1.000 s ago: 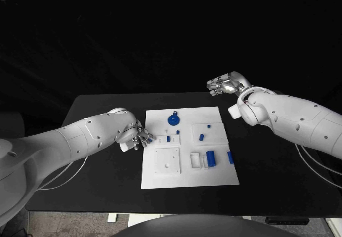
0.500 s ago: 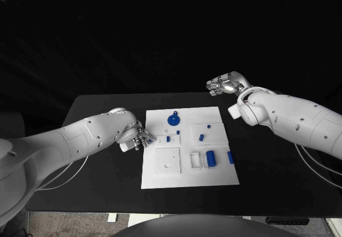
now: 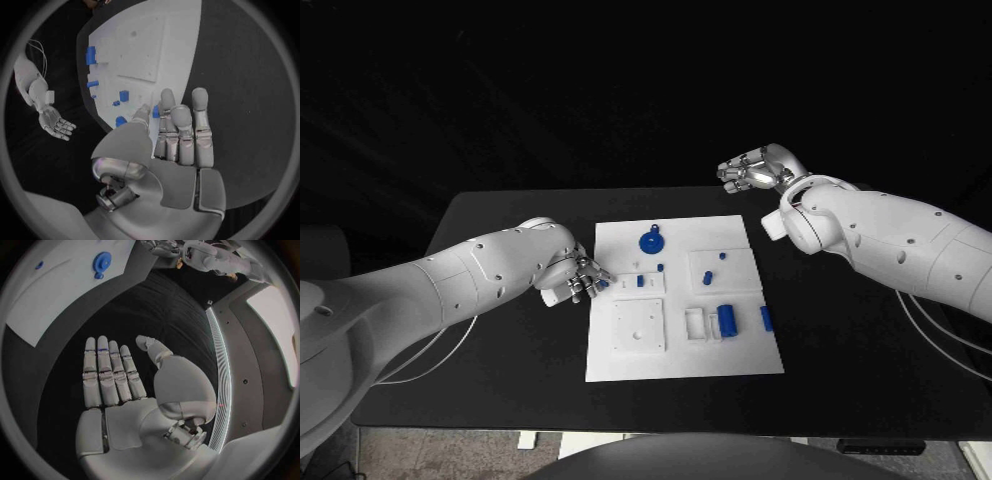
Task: Assemble the parts on the task board
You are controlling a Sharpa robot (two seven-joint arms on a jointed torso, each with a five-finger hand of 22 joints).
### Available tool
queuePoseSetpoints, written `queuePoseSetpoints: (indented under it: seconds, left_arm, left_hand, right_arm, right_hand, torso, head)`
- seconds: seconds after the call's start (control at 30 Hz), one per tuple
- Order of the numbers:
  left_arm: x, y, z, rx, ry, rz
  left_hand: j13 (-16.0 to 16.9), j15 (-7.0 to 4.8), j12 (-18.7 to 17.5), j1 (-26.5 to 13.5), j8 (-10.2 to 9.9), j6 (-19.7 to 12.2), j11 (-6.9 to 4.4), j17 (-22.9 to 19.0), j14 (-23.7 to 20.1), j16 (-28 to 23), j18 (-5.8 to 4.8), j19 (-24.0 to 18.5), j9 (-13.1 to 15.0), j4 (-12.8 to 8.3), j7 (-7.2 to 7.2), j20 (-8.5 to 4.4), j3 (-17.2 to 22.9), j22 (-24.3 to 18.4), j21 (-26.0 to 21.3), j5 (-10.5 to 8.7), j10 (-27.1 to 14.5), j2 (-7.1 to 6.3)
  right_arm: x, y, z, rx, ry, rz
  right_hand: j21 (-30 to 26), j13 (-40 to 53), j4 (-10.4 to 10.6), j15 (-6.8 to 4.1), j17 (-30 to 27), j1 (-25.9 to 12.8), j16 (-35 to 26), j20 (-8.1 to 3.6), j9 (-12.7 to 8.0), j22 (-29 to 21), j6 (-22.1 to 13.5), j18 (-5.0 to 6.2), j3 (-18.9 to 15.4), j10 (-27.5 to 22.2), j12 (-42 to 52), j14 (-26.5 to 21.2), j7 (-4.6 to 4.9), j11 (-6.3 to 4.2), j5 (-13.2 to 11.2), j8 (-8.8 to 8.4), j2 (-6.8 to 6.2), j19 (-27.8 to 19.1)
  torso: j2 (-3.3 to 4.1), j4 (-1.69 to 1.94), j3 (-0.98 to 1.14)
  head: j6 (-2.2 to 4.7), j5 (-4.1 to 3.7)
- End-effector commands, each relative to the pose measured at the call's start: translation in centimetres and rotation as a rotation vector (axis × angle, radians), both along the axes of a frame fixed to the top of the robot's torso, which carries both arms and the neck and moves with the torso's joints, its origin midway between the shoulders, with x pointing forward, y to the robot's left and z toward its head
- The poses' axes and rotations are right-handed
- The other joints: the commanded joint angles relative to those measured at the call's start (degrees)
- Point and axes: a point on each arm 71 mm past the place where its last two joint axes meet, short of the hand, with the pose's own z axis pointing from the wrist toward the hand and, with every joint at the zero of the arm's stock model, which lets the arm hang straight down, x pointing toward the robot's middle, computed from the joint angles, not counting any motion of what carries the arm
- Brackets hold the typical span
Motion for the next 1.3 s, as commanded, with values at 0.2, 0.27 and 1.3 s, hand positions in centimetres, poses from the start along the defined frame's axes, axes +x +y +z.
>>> queuePoseSetpoints:
  seconds: [0.2,0.27,1.3]
  left_arm:
    - [0.1,-0.3,0.1,-0.016,-0.01,-0.017]
    - [0.1,-0.3,0.1,-0.018,-0.01,-0.019]
    - [-0.3,0.4,1.2,-0.055,-0.078,-0.029]
  left_hand:
    - [-0.1,0.08,0.1,1.9,-0.3,-0.7,-0.01,-0.2,-0.5,0.4,-0.2,-0.3,-0.3,-1.4,0.06,0.05,3.8,1.2,-0.3,5.96,-0.5,2.61]
    - [-0.2,0.08,0.1,2.4,-0.3,-0.9,0.0,-0.2,-0.6,0.4,-0.2,-0.4,-0.3,-2.4,0.11,0.04,5.6,1.2,-0.3,8.14,-0.5,2.85]
    - [-0.8,-0.09,-0.9,2.1,-3.9,2.4,-0.05,0.1,0.4,0.6,0.07,-0.6,-2.5,-11.6,0.35,-0.13,15.0,1.1,1.4,10.32,1.4,4.28]
  right_arm:
    - [0.0,0.1,0.0,0.003,0.001,0.014]
    - [0.0,0.1,0.0,0.003,0.001,0.014]
    - [-0.1,-0.1,0.0,0.002,0.002,0.014]
  right_hand:
    - [-0.1,-0.1,0.0,0.0,-0.1,0.2,-0.3,-0.07,-0.1,-0.1,-0.2,0.17,-0.1,-0.2,-0.2,-0.3,0.2,-0.03,0.2,-0.18,-0.55,-0.4]
    - [-0.1,-0.1,0.0,0.0,-0.1,0.2,-0.3,-0.07,-0.1,-0.1,-0.2,0.17,-0.1,-0.2,-0.2,-0.3,0.2,-0.03,0.2,-0.18,-0.55,-0.4]
    - [-0.1,-0.1,0.0,-0.02,-0.1,0.2,-0.3,-0.07,-0.1,-0.1,-0.2,0.19,0.1,-0.3,-0.2,-0.3,0.18,-0.06,0.5,-0.17,-0.5,-0.4]
  torso:
    - [-0.03,0.0,0.01]
    - [-0.05,-0.02,0.04]
    - [-0.06,0.04,0.01]
  head:
    - [-0.03,-0.01]
    - [-0.04,-0.05]
    - [-0.01,-0.39]
